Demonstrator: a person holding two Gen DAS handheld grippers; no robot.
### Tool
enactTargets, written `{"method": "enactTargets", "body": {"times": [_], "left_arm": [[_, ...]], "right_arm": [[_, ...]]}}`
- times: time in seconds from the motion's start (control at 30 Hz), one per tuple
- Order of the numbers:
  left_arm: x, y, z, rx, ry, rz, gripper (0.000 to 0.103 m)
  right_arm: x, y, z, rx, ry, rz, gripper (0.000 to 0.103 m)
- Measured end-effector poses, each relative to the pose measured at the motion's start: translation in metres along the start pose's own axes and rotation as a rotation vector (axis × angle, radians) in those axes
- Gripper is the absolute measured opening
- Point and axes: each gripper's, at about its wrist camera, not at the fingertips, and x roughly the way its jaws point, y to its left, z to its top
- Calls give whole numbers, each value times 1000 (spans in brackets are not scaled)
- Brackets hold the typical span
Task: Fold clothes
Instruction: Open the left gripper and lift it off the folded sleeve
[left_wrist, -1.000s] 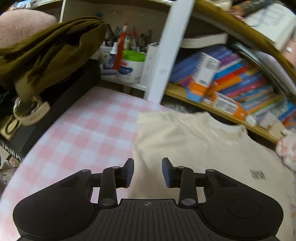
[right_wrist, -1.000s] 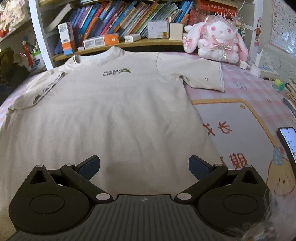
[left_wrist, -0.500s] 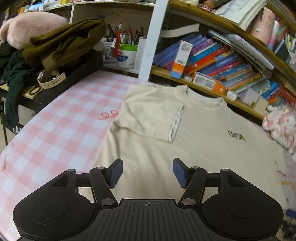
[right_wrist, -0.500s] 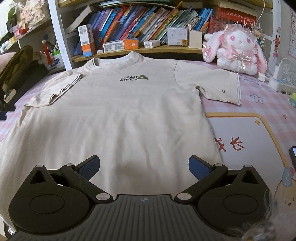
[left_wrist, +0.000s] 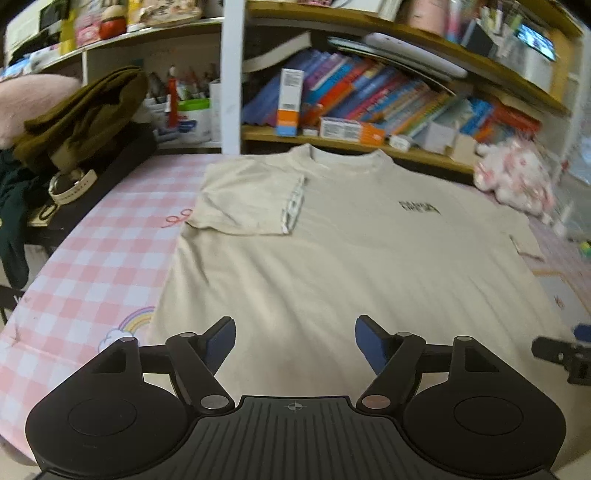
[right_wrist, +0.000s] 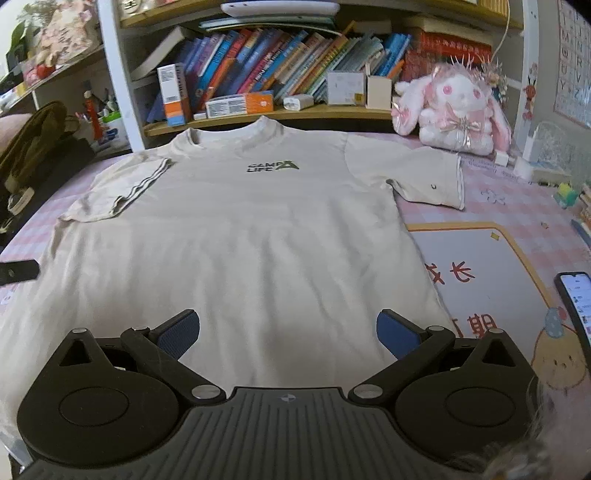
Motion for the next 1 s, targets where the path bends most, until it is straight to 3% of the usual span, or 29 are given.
{"method": "enactTargets", "body": {"times": [0.37,0.63,1.0], "left_arm": [[-8,-6,-16,34,-2,-98,80],[-12,-25,-8,75,-54,-162,82],[7,-70,8,69,-71,-114,82]], "right_arm": [[-43,28,-23,-62,-23,-65,103],[-55,18,-21,-44,-48,-102,103],[-34,-36,7,19,-79,-35,103]]}}
